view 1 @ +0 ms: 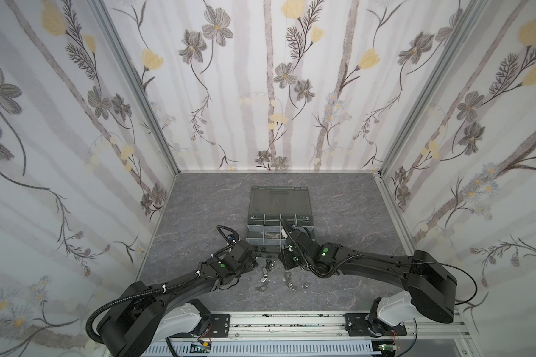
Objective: Sort the screws and nuts into containers
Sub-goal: 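Lower the left gripper to a black bolt while the right gripper withdraws, then close the left gripper on the black bolt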
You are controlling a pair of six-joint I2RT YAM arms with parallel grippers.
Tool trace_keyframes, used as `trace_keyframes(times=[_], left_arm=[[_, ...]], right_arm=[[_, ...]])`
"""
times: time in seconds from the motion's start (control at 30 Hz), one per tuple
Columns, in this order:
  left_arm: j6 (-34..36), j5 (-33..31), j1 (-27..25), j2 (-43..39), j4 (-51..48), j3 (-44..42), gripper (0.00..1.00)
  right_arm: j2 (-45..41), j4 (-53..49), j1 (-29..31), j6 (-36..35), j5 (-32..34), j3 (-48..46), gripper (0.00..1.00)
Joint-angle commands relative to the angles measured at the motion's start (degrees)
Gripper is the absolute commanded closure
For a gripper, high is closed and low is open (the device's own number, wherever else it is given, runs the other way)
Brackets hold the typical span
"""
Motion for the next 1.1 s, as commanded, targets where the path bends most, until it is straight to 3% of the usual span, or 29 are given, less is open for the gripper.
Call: trace_keyframes(times=[0.0, 0.7, 1.07], left_arm=[[-0.90, -1.62, -0.05, 0.32, 0.39, -0.06, 0.61], [-2.57, -2.19, 0.02, -4.60, 0.04, -3.07, 0.61], [-2.05, -2.87, -0.03, -0.05, 0.13, 0.09, 0.60]], right_arm=[[-0.23, 3.08, -0.08, 0.61, 0.18, -0.32, 0.66], [-0.41, 3.81, -0.08, 1.13, -0.63, -1.46, 0.66], [-1.49, 3.88, -0.07, 1.42, -0.23, -2.08, 0.66]])
